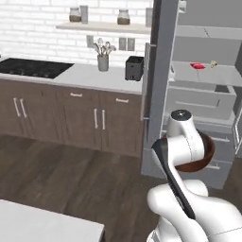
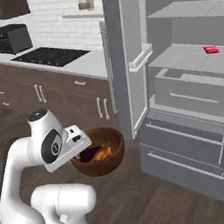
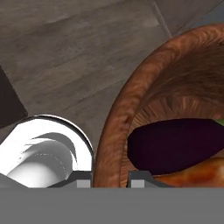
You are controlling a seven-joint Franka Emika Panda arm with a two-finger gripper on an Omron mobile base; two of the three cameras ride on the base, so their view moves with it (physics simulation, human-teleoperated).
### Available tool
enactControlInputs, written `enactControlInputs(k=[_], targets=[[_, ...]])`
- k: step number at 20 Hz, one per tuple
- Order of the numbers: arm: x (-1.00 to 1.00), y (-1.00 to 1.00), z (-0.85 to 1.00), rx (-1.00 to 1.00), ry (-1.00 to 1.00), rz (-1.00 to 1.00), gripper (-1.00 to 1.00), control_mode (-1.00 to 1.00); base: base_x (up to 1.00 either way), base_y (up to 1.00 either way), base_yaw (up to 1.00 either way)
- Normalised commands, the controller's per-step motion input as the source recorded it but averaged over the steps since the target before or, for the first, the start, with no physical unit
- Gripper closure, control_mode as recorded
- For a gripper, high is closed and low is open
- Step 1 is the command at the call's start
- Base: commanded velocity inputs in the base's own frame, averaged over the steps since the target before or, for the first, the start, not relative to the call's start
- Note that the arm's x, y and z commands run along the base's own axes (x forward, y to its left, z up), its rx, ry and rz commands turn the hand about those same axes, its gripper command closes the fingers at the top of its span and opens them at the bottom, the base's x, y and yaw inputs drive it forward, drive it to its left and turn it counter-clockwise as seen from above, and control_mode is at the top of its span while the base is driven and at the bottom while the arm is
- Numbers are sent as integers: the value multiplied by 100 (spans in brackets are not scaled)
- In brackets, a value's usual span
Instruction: Pick the chicken drumstick and eggplant from their plates and place them in the bowl. Then put the bowl in the fridge.
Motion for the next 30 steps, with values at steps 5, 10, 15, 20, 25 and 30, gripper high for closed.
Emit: enactControlInputs(k=[5,10,15,20,25,30], targets=[[0,0,0,0,0,0,100,100,46,11,-54],[0,0,0,0,0,0,100,100,60,-1,-16],[0,0,0,0,0,0,100,100,40,-27,3],[0,0,0,0,0,0,100,100,3,-58,6],[0,0,0,0,0,0,100,100,55,-13,-19],[0,0,0,0,0,0,100,100,67,0,-22]])
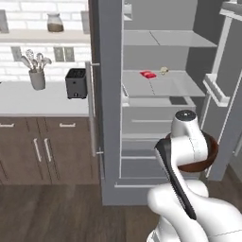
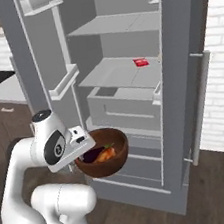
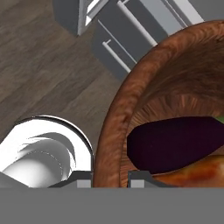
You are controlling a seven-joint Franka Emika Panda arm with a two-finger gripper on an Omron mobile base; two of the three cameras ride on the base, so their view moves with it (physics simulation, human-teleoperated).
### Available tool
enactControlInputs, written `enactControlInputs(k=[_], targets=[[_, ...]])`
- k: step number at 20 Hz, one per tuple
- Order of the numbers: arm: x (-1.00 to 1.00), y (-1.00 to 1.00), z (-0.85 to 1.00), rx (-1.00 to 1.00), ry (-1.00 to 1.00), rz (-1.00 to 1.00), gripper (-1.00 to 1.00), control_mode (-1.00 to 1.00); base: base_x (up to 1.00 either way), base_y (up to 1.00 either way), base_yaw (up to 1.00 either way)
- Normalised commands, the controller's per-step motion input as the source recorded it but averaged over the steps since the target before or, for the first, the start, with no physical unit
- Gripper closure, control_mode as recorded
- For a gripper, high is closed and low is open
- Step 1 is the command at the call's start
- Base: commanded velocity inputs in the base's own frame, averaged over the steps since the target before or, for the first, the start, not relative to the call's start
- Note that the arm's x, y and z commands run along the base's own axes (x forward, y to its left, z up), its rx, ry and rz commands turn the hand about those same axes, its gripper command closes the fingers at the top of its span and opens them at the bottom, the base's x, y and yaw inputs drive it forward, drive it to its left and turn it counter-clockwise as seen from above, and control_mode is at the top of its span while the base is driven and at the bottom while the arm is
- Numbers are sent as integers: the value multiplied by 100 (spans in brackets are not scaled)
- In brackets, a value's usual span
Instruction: Pick the chicken drumstick and eggplant from their plates and place them in the bowl. Then put the bowl in the fridge.
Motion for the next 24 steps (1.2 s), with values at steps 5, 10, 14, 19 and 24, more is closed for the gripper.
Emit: enactControlInputs(k=[5,10,14,19,24], targets=[[0,0,0,0,0,0,100,100,42,-1,-24],[0,0,0,0,0,0,100,100,70,5,-11],[0,0,0,0,0,0,100,100,68,12,-6],[0,0,0,0,0,0,100,100,28,2,-4],[0,0,0,0,0,0,100,100,21,21,0]])
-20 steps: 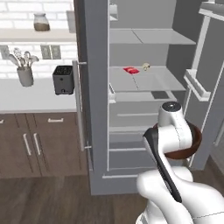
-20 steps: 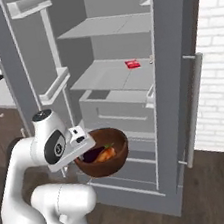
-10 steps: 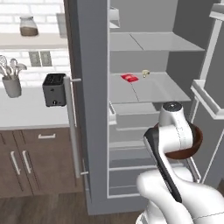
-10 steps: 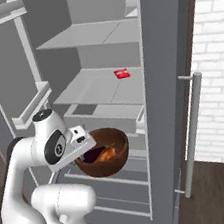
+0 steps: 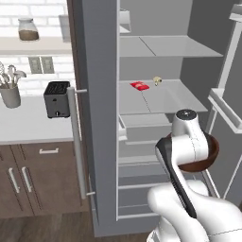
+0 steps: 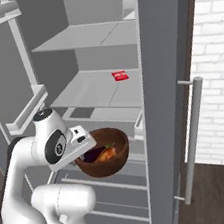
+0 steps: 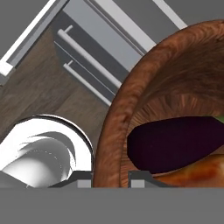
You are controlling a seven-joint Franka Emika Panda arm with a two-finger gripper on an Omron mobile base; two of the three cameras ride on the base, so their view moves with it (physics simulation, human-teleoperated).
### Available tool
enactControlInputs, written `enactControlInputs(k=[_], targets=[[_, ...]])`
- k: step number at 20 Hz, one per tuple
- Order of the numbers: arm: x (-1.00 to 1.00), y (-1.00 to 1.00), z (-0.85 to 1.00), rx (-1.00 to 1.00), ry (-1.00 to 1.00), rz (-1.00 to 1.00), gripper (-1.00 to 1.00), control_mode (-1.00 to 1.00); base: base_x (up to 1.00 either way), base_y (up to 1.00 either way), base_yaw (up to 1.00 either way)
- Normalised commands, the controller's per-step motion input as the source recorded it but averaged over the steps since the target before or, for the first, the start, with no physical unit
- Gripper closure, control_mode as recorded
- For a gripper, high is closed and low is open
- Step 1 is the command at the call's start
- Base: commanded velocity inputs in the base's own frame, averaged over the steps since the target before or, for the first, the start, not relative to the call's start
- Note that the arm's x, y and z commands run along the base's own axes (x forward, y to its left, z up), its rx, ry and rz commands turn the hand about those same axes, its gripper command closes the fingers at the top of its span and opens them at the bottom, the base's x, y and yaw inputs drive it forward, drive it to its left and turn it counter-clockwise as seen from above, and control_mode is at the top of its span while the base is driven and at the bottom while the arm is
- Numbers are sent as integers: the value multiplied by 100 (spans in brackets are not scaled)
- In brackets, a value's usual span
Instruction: Pick the chicken drumstick and eggplant from their plates and place them in the bowl. Then put the bowl in the fridge.
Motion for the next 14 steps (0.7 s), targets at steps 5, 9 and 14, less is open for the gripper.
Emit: enactControlInputs(k=[5,9,14], targets=[[24,9,8,0,-2,1,100,-100,6,5,0],[36,0,55,0,-11,8,100,-100,0,0,0],[50,-13,74,3,-6,22,100,-100,0,0,0]])
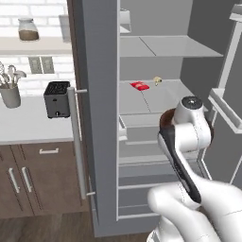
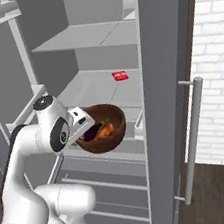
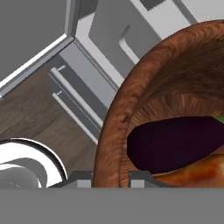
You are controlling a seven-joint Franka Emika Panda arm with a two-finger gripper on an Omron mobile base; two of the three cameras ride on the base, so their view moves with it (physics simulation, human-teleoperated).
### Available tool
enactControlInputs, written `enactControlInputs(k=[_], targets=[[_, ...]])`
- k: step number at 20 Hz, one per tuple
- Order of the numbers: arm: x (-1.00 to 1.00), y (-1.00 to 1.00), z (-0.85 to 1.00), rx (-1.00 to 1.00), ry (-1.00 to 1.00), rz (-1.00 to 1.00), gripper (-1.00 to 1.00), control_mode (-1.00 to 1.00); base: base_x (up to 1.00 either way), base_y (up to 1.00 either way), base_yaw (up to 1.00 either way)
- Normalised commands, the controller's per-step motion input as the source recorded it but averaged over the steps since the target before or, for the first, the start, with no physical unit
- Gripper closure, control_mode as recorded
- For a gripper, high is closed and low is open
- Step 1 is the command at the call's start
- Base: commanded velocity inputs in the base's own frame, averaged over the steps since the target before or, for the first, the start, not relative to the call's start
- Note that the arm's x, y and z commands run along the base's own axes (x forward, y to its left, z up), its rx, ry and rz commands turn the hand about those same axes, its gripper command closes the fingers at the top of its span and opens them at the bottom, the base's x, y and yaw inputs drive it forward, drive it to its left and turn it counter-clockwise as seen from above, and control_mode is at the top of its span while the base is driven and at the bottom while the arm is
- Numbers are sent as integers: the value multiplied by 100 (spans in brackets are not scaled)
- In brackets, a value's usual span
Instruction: Pick the chicken drumstick and eggplant from their plates and place them in the bowl. Then put the bowl in the fridge.
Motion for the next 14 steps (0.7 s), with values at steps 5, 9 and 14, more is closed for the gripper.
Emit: enactControlInputs(k=[5,9,14], targets=[[83,-12,8,2,0,39,100,-100,0,0,0],[100,-9,12,3,0,29,100,-100,0,0,0],[98,0,26,1,0,16,100,-100,0,0,0]])
